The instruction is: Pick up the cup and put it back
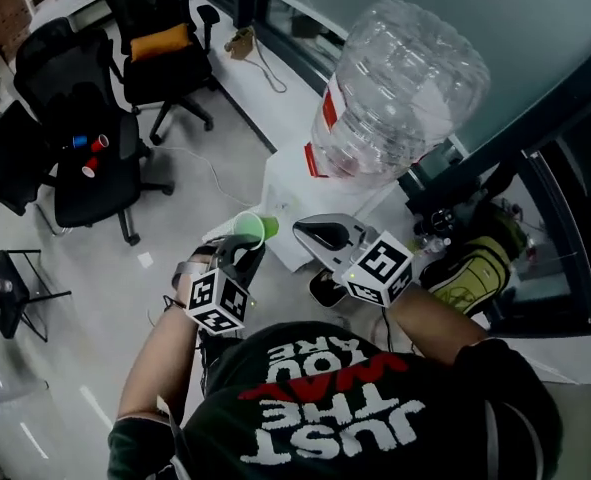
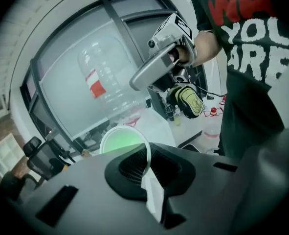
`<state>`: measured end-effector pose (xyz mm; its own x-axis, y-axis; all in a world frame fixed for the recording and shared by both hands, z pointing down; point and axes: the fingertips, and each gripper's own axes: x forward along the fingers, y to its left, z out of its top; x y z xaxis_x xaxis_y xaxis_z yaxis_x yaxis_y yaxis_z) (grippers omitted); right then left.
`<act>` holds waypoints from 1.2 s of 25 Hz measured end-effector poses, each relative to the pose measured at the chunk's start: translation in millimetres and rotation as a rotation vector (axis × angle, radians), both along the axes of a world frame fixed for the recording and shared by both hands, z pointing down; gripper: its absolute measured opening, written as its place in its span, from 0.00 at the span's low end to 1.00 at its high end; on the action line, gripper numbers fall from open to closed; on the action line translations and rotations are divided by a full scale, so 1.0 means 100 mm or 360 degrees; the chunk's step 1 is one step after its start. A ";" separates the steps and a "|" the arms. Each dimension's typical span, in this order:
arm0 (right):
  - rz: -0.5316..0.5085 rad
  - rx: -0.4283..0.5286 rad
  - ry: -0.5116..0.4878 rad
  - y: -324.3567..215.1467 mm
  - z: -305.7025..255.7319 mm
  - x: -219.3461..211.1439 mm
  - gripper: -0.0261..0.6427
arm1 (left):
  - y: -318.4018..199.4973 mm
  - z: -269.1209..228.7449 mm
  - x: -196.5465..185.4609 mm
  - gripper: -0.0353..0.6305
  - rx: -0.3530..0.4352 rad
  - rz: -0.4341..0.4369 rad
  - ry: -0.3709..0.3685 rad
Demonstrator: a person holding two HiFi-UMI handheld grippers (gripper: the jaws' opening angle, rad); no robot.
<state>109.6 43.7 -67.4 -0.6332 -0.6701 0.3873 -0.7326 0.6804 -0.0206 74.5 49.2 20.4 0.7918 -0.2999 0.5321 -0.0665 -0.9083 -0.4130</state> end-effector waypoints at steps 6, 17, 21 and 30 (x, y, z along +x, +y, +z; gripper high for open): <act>-0.0155 -0.0080 0.0025 -0.16 1.03 -0.46 0.09 | -0.12 1.38 -0.20 0.08 -0.0211 -0.0138 -0.0106; -0.0127 -0.0400 0.0132 -0.39 3.80 -0.84 0.09 | -0.48 4.54 -0.31 0.08 -0.0390 -0.0128 -0.0321; -0.0090 -0.0389 0.0147 -0.49 4.81 -0.71 0.09 | -0.58 5.60 -0.08 0.08 -0.0338 -0.0035 -0.0394; 0.0056 -0.0500 0.0132 -0.37 6.36 -0.27 0.09 | -0.64 7.28 0.71 0.08 -0.0151 0.0175 -0.0496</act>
